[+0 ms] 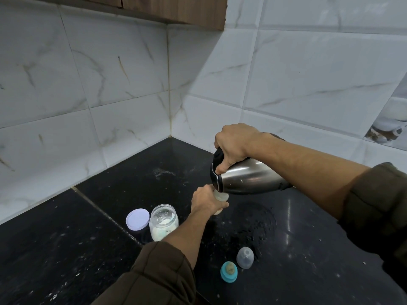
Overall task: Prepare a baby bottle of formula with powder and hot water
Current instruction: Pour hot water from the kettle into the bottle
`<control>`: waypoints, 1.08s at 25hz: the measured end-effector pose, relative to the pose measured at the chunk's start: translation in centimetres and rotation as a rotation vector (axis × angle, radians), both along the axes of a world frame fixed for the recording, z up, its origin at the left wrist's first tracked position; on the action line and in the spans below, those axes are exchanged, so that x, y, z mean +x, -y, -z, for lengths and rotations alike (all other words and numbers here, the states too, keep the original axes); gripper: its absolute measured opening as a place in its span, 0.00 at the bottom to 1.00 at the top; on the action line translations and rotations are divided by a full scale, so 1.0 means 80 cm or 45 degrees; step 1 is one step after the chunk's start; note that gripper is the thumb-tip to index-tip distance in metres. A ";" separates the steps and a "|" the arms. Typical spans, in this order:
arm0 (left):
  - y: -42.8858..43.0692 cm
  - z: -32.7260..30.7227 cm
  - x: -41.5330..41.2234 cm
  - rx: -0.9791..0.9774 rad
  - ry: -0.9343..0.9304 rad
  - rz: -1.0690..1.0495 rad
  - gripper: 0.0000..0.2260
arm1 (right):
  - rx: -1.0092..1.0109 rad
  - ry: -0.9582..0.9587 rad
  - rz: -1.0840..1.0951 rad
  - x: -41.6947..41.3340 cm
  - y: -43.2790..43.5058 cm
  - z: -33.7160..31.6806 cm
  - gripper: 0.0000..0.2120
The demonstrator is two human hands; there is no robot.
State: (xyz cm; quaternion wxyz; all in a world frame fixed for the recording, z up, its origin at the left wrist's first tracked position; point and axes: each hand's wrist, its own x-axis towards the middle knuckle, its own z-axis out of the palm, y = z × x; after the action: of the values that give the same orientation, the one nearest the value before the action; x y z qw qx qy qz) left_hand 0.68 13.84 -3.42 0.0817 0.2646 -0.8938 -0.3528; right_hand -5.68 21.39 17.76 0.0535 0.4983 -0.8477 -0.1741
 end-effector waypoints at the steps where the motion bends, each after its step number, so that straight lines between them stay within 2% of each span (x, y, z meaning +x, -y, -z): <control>1: 0.000 0.001 0.000 0.002 -0.001 -0.001 0.22 | 0.000 -0.002 -0.001 0.000 0.000 0.000 0.30; 27: 0.000 0.002 0.000 0.033 -0.040 -0.060 0.24 | 0.039 -0.047 -0.035 0.009 0.009 -0.003 0.29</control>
State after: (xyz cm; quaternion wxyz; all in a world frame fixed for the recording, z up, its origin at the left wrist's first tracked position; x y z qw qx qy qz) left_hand 0.70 13.83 -3.56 0.1005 0.2810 -0.8812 -0.3666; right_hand -4.94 20.70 18.01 0.0640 0.5075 -0.8368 -0.1954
